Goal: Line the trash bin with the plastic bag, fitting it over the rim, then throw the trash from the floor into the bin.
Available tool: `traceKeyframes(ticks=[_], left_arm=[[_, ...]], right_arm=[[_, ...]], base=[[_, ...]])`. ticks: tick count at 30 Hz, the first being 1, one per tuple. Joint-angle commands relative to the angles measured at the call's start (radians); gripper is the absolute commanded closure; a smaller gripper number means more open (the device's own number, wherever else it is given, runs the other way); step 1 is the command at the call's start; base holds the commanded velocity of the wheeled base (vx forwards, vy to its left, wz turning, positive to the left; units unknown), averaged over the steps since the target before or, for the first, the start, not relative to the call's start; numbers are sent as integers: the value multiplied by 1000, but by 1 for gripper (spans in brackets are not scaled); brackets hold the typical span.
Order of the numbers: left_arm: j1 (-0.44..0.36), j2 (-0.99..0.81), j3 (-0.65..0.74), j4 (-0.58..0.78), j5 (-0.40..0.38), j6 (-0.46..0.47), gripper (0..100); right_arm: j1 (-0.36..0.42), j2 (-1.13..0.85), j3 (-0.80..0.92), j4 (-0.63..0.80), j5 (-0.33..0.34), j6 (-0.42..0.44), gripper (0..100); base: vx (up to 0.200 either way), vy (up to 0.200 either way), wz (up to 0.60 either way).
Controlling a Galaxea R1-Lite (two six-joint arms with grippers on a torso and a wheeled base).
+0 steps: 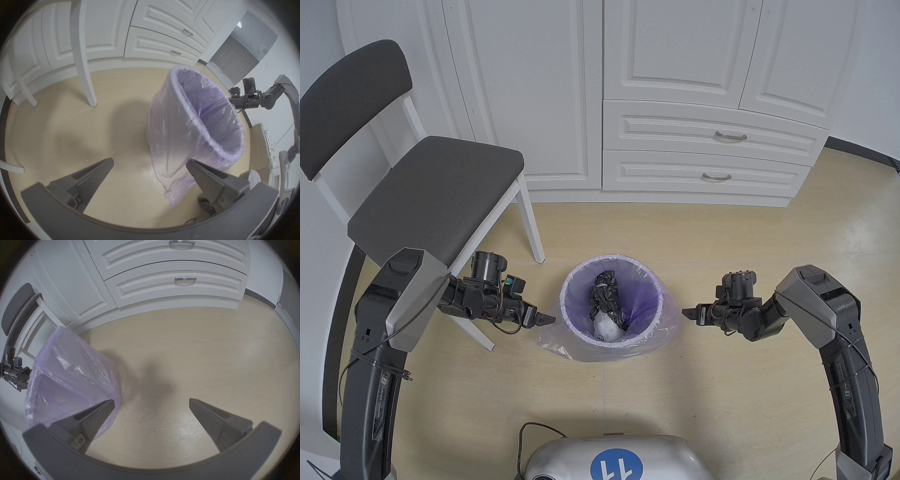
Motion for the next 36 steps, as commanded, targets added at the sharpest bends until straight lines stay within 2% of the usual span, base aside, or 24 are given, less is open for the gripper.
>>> traceKeyframes(ticks=[1, 7, 11, 24, 27, 29, 34, 36], left_arm=[[-8, 107, -132, 91, 16, -14, 0], [-21, 167, -270, 227, 8, -12, 0], [-35, 190, -295, 282, 7, -14, 0], [-44, 165, -295, 289, 8, -6, 0], [-46, 105, -246, 253, 21, 6, 0], [-46, 55, -200, 244, 53, 6, 0], [-51, -45, -69, 241, 225, 3, 0], [-51, -74, -23, 236, 258, 2, 0]], right_arm=[[-5, 15, -5, 0, -1, 0, 0], [-5, 21, -9, -2, -1, -1, 0], [-6, 29, -24, 0, -1, 0, 0], [-14, 16, -1, 0, 2, -12, 0], [-15, -14, 41, -2, 36, -32, 0], [-15, -33, 65, -5, 55, -36, 0], [-15, -68, 103, -57, 56, -30, 0], [-9, -73, 115, -83, 56, -29, 0]], base=[[0, 0, 0], [0, 0, 0], [0, 0, 0], [0, 0, 0], [0, 0, 0], [0, 0, 0], [0, 0, 0], [0, 0, 0]])
